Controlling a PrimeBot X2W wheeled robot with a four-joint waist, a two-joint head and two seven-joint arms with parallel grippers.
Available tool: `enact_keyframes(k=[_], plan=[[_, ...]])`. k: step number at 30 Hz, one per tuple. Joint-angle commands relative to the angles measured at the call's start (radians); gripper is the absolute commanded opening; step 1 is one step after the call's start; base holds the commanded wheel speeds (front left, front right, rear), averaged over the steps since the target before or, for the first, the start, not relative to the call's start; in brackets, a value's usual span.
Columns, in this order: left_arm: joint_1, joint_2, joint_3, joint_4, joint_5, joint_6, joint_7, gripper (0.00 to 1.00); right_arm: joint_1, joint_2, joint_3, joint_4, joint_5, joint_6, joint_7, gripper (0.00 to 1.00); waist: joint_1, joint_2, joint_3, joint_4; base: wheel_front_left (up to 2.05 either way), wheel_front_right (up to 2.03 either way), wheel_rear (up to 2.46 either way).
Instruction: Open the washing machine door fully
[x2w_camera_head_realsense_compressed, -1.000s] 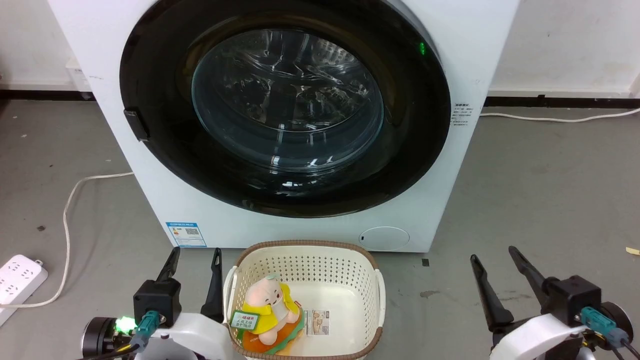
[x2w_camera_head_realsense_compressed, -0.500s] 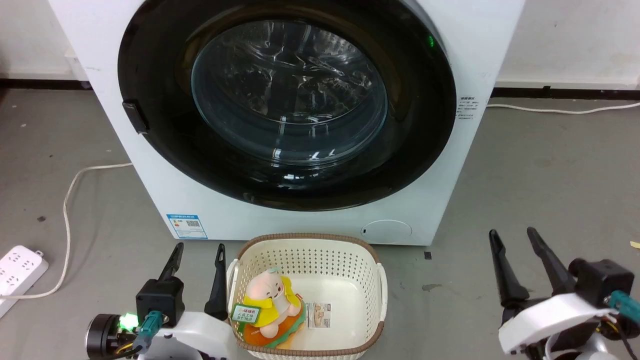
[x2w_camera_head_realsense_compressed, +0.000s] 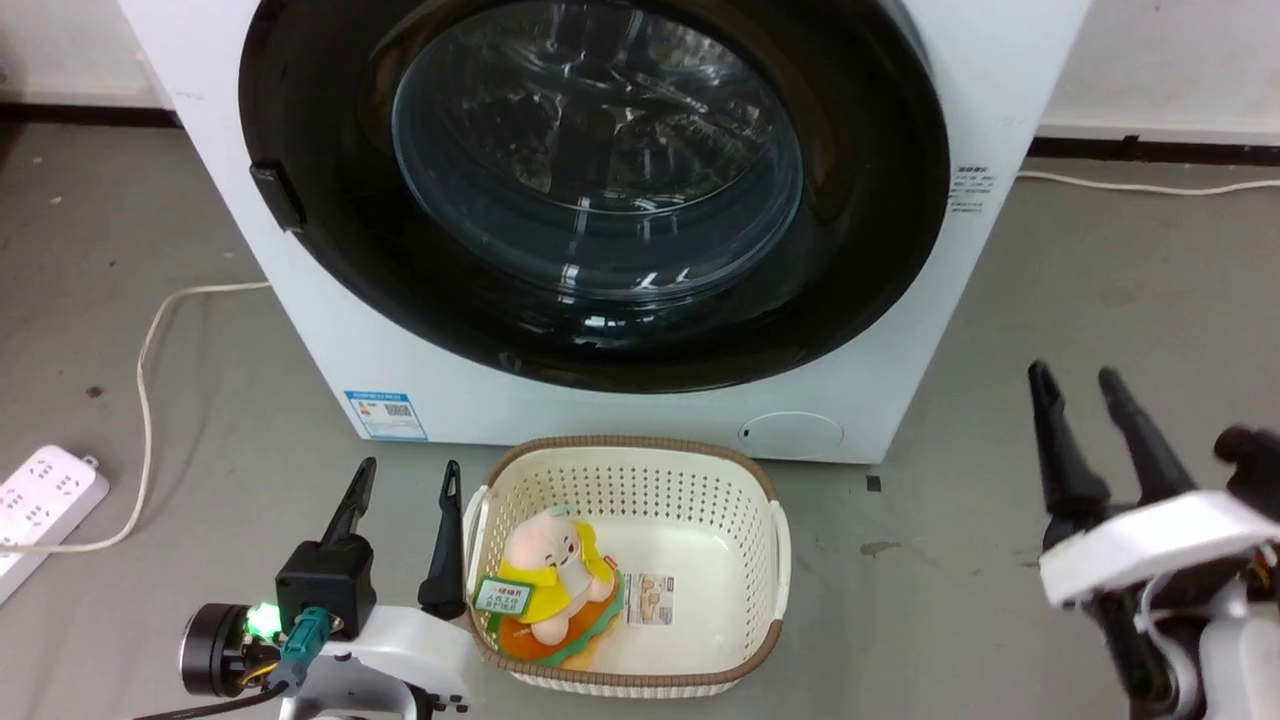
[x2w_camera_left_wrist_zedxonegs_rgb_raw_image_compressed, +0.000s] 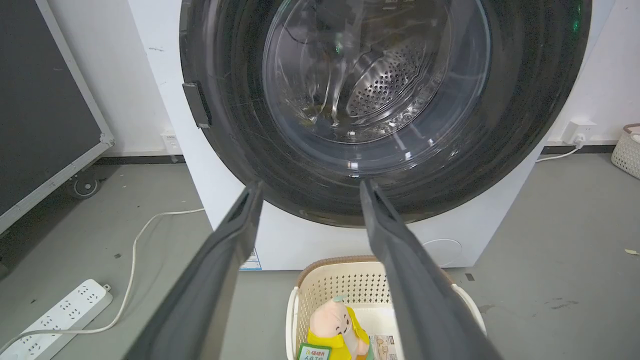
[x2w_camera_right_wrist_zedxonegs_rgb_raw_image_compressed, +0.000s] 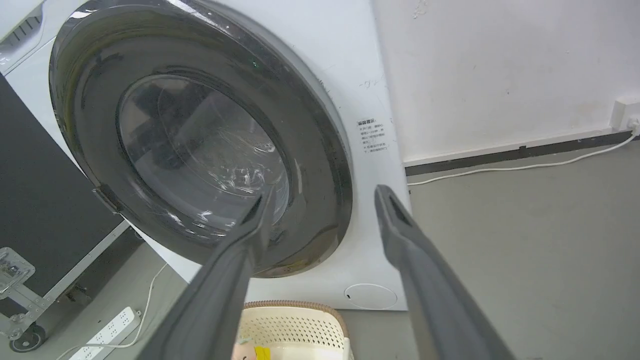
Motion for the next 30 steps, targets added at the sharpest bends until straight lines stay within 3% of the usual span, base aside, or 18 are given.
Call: enact_keyframes(k=[1, 7, 9, 10, 19, 30], plan=[[-0.017, 0.000, -0.003, 0.002, -0.007, 0.007, -0.009, 1.00, -0.029, 0.001, -0.010, 0.006, 0.022, 0.000, 0.005, 1.00, -0.0001, 0.0000, 0.006, 0.004, 0.00, 0.00, 0.00], [-0.033, 0.000, -0.011, 0.002, -0.011, 0.012, -0.021, 1.00, -0.115, 0.002, -0.052, 0.047, 0.065, 0.000, 0.035, 0.97, -0.0001, 0.0000, 0.030, 0.019, 0.00, 0.00, 0.00], [-0.039, 0.000, -0.013, 0.002, -0.012, 0.013, -0.025, 1.00, -0.147, 0.002, -0.067, 0.064, 0.078, 0.000, 0.046, 0.17, -0.0001, 0.0000, 0.039, 0.024, 0.00, 0.00, 0.00], [-0.043, 0.000, -0.014, 0.002, -0.013, 0.014, -0.028, 1.00, -0.162, 0.002, -0.076, 0.073, 0.085, 0.000, 0.051, 0.00, -0.0001, 0.0000, 0.044, 0.026, 0.00, 0.00, 0.00], [-0.064, 0.001, -0.025, 0.005, -0.021, 0.020, -0.046, 1.00, -0.324, 0.002, -0.165, 0.196, 0.136, 0.000, 0.121, 0.00, -0.0001, 0.0000, 0.078, 0.048, 0.00, 0.00, 0.00], [-0.090, 0.001, -0.041, 0.002, -0.032, 0.027, -0.069, 1.00, -0.536, -0.012, -0.271, 0.368, 0.226, 0.000, 0.287, 0.00, -0.0001, 0.0000, 0.122, 0.084, 0.00, 0.00, 0.00]])
